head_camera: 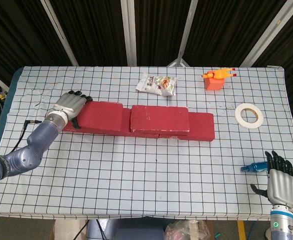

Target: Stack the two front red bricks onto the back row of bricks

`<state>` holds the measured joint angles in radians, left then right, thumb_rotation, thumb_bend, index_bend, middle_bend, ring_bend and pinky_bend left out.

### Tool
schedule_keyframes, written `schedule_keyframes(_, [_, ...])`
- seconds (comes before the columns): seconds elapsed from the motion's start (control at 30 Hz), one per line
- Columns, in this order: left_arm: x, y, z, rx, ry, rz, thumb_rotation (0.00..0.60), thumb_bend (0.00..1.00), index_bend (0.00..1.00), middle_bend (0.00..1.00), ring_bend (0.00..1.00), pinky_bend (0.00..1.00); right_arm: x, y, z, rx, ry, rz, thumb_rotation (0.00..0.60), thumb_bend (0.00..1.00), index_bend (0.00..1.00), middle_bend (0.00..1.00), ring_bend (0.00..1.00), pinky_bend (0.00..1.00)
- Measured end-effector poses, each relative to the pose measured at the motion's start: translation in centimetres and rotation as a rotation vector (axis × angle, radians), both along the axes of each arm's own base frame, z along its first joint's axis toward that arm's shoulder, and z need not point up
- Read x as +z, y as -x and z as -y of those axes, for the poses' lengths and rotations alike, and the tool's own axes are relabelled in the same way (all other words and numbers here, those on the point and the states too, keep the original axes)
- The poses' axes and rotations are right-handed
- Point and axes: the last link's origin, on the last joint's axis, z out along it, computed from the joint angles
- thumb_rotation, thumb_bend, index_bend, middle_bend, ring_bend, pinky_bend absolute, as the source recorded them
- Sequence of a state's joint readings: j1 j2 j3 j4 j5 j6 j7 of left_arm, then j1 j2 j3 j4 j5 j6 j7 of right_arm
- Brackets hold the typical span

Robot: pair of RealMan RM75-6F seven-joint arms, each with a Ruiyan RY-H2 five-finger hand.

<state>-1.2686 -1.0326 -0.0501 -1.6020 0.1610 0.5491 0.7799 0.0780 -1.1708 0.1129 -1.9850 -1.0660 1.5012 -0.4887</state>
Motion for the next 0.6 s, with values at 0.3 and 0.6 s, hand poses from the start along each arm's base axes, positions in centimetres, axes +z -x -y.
schedule_keyframes(0.3, [0.1, 0.8, -0.6, 0.009, -0.007, 0.004, 0.600, 0.01, 0.22, 0.15, 0.07, 0.09, 0.0, 0.0, 0.1, 0.001, 0.007, 0.002, 0.600, 0.18, 0.05, 0.00, 0.00, 0.00])
schedule_keyframes(0.6, [-0.6, 2.0, -1.6, 0.033, -0.012, -0.007, 0.600, 0.01, 0.22, 0.15, 0.07, 0.09, 0.0, 0.0, 0.1, -0.003, 0.005, 0.002, 0.600, 0.18, 0.05, 0.00, 0.00, 0.00])
